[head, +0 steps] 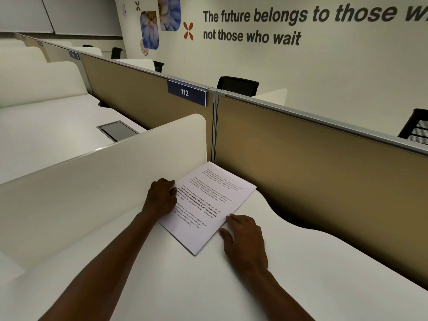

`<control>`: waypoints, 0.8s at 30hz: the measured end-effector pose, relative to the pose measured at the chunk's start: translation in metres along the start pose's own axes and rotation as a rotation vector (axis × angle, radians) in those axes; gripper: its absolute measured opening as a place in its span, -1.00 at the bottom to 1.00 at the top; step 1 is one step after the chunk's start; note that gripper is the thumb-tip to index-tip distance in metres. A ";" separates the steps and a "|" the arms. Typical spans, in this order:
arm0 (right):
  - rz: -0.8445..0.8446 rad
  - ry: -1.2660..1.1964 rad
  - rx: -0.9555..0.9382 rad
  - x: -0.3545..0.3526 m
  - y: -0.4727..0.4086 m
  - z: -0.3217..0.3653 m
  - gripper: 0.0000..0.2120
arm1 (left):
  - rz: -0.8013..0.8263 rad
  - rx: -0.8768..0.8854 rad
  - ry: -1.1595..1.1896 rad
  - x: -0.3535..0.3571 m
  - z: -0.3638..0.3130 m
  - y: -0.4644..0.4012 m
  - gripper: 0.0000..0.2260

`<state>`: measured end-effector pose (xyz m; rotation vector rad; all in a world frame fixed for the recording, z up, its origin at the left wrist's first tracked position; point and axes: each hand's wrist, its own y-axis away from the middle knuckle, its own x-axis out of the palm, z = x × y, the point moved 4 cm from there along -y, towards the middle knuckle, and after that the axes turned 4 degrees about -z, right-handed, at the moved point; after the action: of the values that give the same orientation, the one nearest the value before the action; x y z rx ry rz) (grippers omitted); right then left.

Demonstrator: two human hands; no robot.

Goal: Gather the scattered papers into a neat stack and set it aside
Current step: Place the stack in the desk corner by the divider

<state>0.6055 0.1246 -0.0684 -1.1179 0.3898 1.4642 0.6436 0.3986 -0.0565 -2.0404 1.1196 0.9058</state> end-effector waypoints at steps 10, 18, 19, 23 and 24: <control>-0.010 -0.014 -0.003 0.000 -0.001 -0.001 -0.63 | 0.006 0.011 -0.131 0.004 -0.007 0.005 -0.60; -0.032 -0.053 0.032 -0.002 0.001 -0.002 -0.62 | -0.027 0.033 -0.139 0.003 -0.007 0.013 -0.56; -0.029 -0.043 0.024 -0.002 0.001 -0.002 -0.62 | -0.029 0.036 -0.130 0.003 -0.006 0.015 -0.56; -0.035 -0.020 -0.010 -0.001 0.002 -0.002 -0.62 | -0.057 0.055 -0.122 0.003 -0.004 0.018 -0.57; -0.038 -0.015 -0.016 -0.001 0.001 -0.002 -0.63 | -0.059 0.049 -0.118 0.002 -0.005 0.018 -0.57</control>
<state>0.6050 0.1222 -0.0693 -1.1209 0.3447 1.4444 0.6305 0.3862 -0.0592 -1.9434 1.0038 0.9470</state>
